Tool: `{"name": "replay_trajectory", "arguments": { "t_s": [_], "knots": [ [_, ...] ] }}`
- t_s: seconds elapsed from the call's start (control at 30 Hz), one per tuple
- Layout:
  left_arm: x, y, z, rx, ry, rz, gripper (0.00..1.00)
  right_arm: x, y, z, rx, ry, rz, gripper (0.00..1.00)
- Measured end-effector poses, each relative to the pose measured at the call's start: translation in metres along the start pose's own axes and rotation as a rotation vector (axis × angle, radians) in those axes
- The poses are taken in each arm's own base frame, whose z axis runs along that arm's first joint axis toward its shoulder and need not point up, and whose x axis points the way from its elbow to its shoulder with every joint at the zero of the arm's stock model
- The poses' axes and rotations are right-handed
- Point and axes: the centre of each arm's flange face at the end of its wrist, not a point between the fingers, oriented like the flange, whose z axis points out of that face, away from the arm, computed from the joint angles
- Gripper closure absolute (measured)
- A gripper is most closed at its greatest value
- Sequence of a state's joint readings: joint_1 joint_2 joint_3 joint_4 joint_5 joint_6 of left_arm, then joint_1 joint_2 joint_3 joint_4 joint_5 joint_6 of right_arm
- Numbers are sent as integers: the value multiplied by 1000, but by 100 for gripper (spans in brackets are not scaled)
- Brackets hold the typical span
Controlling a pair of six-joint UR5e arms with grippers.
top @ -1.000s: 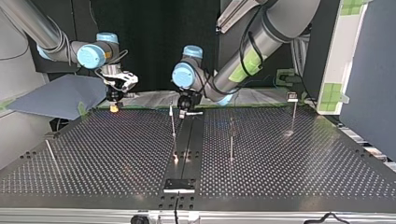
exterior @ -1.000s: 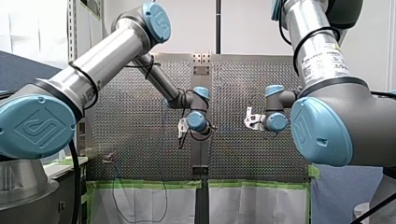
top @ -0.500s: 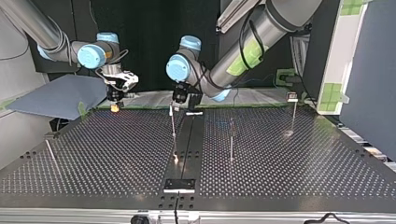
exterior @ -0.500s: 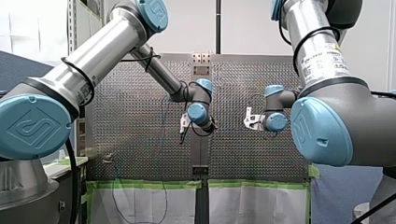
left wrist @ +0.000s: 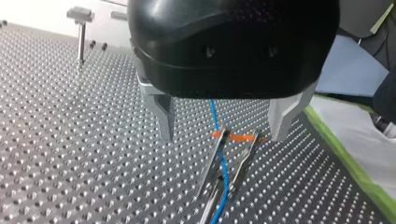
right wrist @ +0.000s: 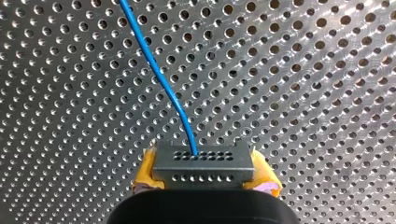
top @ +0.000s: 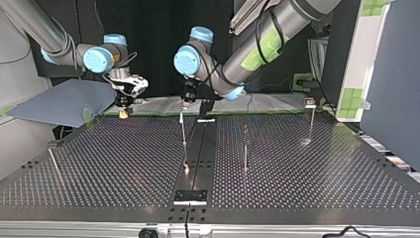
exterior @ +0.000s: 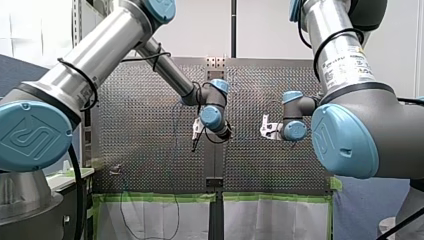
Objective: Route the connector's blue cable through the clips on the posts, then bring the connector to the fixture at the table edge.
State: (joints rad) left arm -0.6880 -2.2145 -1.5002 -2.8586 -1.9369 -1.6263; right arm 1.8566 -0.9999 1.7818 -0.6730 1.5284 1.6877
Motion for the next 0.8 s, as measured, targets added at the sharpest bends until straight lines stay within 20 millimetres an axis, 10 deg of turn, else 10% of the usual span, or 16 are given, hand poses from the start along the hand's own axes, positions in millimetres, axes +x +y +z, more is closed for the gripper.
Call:
{"name": "replay_trajectory", "arguments": {
  "t_s": [0.8],
  "knots": [
    [17, -8, -13, 8, -4, -24, 0, 0, -1, 0, 3, 3, 18, 100]
  ]
}}
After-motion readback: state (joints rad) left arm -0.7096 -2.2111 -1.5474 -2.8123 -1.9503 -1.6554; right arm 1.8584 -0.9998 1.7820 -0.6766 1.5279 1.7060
